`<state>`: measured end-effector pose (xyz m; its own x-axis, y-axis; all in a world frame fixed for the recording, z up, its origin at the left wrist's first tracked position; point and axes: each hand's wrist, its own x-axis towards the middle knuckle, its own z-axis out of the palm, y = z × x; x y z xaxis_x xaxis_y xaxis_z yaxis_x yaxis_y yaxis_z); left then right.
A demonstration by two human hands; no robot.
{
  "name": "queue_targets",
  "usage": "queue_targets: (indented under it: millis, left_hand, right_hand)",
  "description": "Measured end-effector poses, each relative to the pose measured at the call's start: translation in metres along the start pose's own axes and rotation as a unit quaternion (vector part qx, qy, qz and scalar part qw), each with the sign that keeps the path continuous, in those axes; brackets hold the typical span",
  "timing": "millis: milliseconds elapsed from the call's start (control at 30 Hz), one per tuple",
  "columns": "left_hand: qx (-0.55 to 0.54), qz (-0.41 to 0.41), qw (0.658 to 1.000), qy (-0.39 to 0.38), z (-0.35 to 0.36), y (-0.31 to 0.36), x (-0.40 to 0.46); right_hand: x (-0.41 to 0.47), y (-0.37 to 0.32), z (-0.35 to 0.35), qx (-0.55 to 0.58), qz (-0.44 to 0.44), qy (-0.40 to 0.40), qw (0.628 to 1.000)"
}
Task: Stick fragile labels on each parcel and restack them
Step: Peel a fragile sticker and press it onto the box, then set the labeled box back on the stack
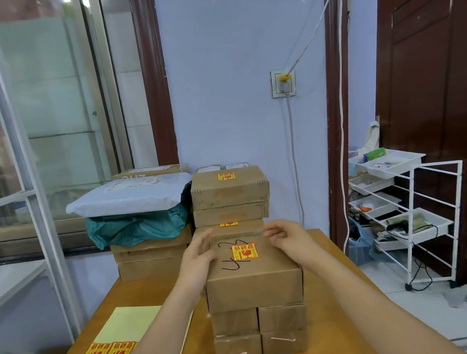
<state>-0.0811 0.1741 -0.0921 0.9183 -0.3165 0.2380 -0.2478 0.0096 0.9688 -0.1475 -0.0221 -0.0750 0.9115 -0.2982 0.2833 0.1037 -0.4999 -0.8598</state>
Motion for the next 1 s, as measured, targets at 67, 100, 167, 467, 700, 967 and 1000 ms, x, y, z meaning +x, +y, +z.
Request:
queue_targets:
  millis: [67,100,167,467,700,967,1000]
  left_hand:
    - [-0.057,-0.012,0.998,0.023,-0.003,-0.004,-0.006]
    - [-0.074,-0.018,0.997,0.033,-0.004,-0.009,-0.008]
    - [-0.092,-0.026,0.994,0.05,-0.006,-0.021,-0.011]
    - [-0.131,-0.143,0.98,0.037,0.0,-0.048,-0.026]
    - [-0.122,-0.155,0.98,0.025,0.013,-0.026,-0.035]
    - [-0.091,-0.113,0.989,0.018,0.022,0.011,-0.025]
    - [-0.092,-0.108,0.99,0.015,0.024,0.016,-0.024]
  right_hand:
    - [-0.006,0.004,-0.006,0.021,0.007,0.034,0.999]
    - [-0.009,0.007,-0.008,0.029,0.012,0.046,0.998]
    - [-0.013,0.014,-0.011,0.042,0.025,0.072,0.996]
    - [-0.04,0.034,-0.001,0.125,0.127,0.061,0.982]
    - [-0.048,0.029,0.006,0.196,0.169,0.051,0.965]
    - [-0.039,0.014,-0.014,0.267,0.127,0.075,0.952]
    - [-0.038,0.013,-0.018,0.281,0.121,0.077,0.949]
